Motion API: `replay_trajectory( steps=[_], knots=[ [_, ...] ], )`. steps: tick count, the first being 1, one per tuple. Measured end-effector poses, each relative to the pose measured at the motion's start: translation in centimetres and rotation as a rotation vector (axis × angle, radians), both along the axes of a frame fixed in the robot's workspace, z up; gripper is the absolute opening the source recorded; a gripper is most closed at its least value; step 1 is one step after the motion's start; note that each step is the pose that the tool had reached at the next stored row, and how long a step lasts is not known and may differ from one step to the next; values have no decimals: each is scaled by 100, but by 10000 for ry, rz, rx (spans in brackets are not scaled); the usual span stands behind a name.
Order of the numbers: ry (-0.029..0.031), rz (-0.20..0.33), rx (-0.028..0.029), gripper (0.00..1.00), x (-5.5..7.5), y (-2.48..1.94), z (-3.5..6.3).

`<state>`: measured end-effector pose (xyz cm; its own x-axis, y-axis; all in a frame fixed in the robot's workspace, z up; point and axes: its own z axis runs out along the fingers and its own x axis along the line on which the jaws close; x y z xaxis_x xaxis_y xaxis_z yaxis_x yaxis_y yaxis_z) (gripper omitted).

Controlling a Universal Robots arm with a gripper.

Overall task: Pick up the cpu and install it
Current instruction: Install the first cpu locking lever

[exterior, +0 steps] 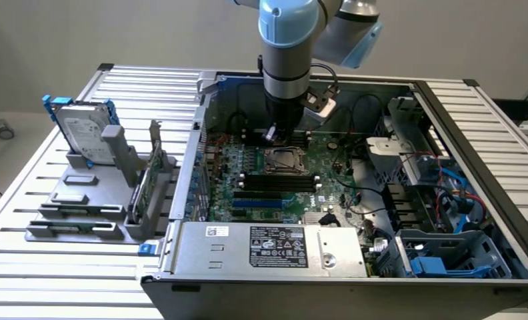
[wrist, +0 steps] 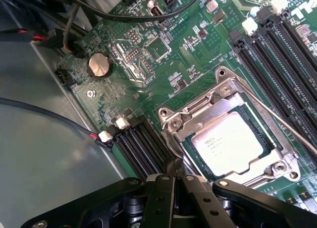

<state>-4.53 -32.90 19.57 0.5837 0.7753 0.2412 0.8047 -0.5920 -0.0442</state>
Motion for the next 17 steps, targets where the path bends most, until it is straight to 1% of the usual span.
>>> replay_trajectory(
  steps=[17],
  knots=[
    [-29,-1,-63,11,3,0,-9]
  ],
)
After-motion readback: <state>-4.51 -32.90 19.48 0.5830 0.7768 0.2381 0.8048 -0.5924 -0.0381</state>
